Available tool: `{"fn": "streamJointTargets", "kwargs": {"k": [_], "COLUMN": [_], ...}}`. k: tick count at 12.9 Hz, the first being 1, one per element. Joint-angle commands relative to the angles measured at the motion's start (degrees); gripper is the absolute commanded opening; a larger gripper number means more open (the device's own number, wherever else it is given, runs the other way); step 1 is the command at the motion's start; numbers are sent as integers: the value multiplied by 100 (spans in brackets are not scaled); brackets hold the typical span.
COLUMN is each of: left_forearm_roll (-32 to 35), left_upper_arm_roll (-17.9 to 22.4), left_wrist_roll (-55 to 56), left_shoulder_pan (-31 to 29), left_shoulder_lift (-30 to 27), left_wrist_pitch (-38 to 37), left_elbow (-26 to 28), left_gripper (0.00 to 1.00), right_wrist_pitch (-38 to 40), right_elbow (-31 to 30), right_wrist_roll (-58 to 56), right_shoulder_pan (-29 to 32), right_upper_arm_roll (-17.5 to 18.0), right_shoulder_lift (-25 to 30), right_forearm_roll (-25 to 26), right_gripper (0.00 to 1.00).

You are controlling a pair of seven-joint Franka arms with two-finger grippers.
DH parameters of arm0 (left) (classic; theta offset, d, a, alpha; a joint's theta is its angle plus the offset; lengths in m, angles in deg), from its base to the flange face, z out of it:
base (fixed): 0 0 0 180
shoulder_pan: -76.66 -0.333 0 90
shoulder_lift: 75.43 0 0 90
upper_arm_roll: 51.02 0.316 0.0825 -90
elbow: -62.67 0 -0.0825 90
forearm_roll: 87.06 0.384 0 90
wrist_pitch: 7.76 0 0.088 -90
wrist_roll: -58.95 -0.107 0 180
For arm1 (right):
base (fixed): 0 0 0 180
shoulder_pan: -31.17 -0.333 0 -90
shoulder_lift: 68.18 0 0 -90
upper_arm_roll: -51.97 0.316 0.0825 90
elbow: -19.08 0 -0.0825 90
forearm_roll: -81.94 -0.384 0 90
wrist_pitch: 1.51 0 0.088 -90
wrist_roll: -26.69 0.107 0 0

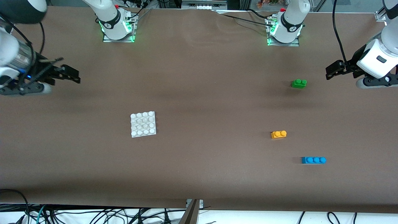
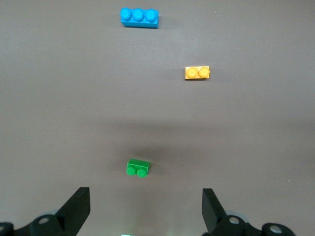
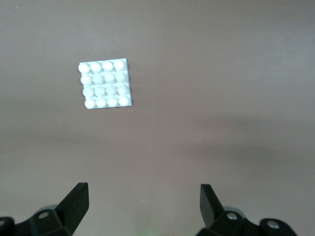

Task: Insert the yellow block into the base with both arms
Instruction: 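Reach the right gripper down onto the white base plate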

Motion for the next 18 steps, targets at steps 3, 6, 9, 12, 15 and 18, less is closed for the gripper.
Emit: {"fn": "streamJointTargets", "kwargs": {"k": [3,6,9,12,15,18], "left_forearm_roll": [-133,-133,-133,-133,-133,-133], "left_upper_arm_roll": [19,19,19,19,19,10], "left_wrist_roll": [-124,-124,-115,-115,-115,-115], "left_shoulder_pan": [-4,-4,-4,-4,-4,-4], "left_shoulder_lift": [75,75,75,75,75,75], "left_wrist_pitch": [-128,-128,-128,-128,-128,-128], "left_elbow": [-191,-191,-191,-191,-191,-191], "left_gripper": [100,100,100,100,100,100], "right_wrist_pitch": [-1477,-2050,-3339,-4650,-5294,-5698], "right_elbow": [-828,-917,-1626,-2270,-2376,-2385], "right_wrist_roll": [667,782,782,808,834,975], "right_shoulder_pan": [-451,-558,-610,-698,-698,-716], "right_upper_arm_roll": [20,20,29,160,274,345], "right_shoulder_lift": [-457,-1010,-1257,-1512,-1864,-2127], "right_forearm_roll": [-106,-97,-97,-106,-115,-115], "right_gripper": [100,100,100,100,100,100]}}
